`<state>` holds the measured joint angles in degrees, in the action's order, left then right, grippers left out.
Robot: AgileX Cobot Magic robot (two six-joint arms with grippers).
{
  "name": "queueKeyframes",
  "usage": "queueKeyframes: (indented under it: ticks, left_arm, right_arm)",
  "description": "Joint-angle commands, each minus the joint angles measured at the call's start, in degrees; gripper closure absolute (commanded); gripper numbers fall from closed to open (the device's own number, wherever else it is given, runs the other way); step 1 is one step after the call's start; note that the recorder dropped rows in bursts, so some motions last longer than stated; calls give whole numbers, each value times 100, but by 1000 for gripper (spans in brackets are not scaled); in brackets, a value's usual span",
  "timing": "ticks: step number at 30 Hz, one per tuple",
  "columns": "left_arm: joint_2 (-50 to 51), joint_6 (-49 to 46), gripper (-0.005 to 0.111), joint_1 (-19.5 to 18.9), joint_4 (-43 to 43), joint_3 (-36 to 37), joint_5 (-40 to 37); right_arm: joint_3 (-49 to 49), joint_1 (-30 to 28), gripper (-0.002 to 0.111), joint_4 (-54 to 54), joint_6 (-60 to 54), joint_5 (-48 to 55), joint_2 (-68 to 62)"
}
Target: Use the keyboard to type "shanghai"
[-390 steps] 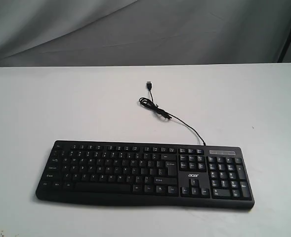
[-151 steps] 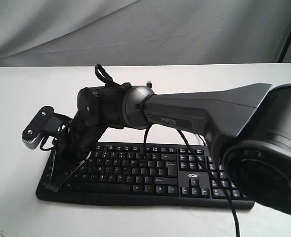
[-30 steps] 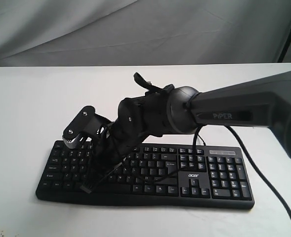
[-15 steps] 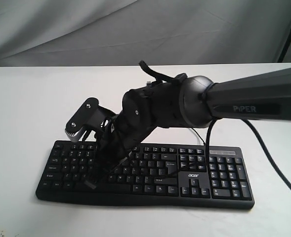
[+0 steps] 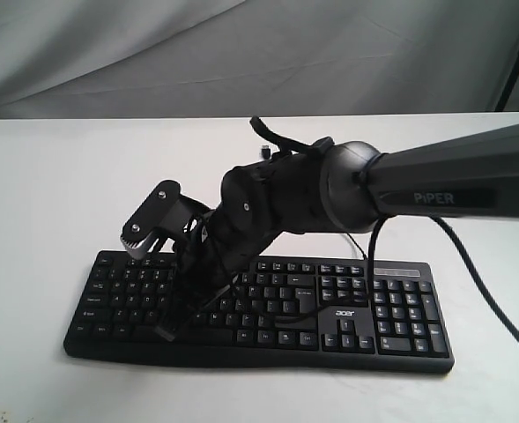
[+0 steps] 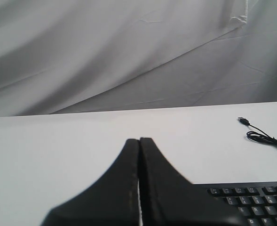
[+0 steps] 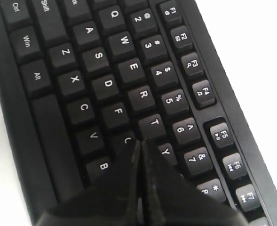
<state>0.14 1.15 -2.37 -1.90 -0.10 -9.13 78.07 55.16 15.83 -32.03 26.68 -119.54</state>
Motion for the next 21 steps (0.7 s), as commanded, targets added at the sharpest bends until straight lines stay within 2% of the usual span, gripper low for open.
queueKeyframes:
  ticks: [1, 21]
  left_arm:
    - [-14, 15, 107, 37, 0, 10, 34]
    - [-14, 15, 107, 37, 0, 10, 34]
  right_arm:
    - [-37, -46, 108, -6, 9, -59, -37]
    - [-37, -46, 108, 21, 9, -26, -135]
